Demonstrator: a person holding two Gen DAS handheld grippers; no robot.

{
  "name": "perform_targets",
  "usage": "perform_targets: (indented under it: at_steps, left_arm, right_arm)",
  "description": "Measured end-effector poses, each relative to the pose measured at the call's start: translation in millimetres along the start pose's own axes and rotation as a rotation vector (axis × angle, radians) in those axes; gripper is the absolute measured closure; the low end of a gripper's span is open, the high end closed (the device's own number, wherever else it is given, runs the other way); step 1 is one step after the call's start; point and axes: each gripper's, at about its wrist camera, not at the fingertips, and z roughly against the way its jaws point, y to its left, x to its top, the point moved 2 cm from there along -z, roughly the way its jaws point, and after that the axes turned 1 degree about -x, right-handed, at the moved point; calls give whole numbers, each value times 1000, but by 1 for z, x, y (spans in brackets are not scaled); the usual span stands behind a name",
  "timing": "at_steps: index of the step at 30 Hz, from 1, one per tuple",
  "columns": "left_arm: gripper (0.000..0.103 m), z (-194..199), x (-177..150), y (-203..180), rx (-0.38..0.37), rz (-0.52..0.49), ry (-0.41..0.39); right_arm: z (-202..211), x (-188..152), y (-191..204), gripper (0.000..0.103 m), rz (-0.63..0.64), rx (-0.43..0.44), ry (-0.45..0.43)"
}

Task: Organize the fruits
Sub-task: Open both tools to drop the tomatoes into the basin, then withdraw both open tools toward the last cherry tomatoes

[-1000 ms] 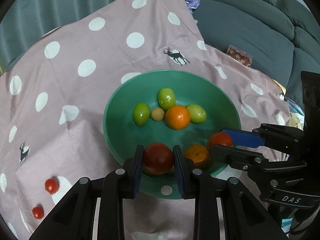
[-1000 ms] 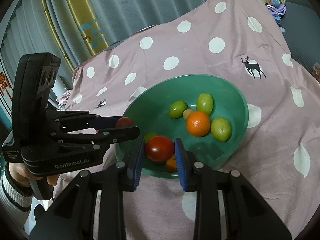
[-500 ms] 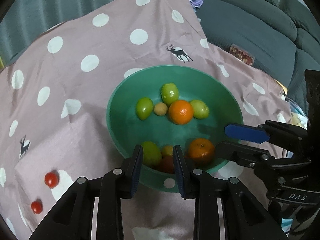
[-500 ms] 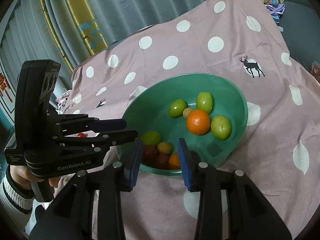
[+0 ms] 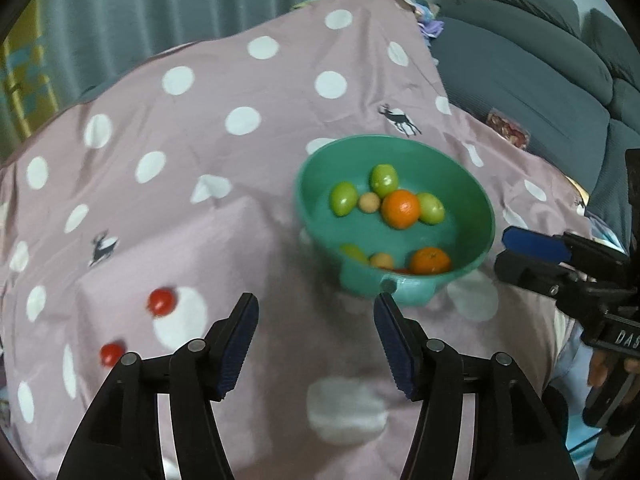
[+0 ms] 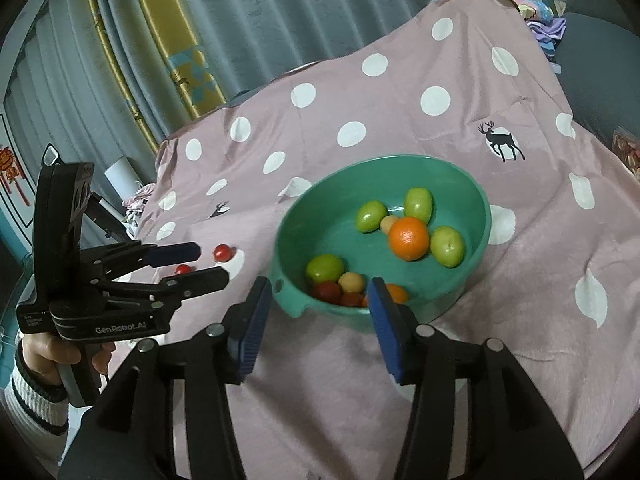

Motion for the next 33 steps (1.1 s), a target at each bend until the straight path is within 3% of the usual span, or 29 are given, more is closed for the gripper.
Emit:
perform_targets:
  at_steps: [2,6,8,10,13,20,33]
  left_arm:
    - [26,10,-8,6,29,14,-9]
    - [23,27,-24,19,57,51,-23]
    - [22,35,-33,27,80,73,-25]
    - [18,43,-41,34,105,94,-29]
    - [12,54,-55,46,138,130,-39]
    - [11,72,-86,73,194,211,-40]
    - [11,78,-119,115,200,319,-28]
  right_arm:
    - [3,-1,5,42,2,6,-1]
    - [10,-6,20,32,11,21,-2]
    - [11,-8,27,21,12,27,7]
    - [11,-11,35,18,14,32,16]
    - [9,-14,47,17,28,38,37]
    - [3,-18,76,16,83,65,80]
    - [-21,-18,120,16,171,84,145]
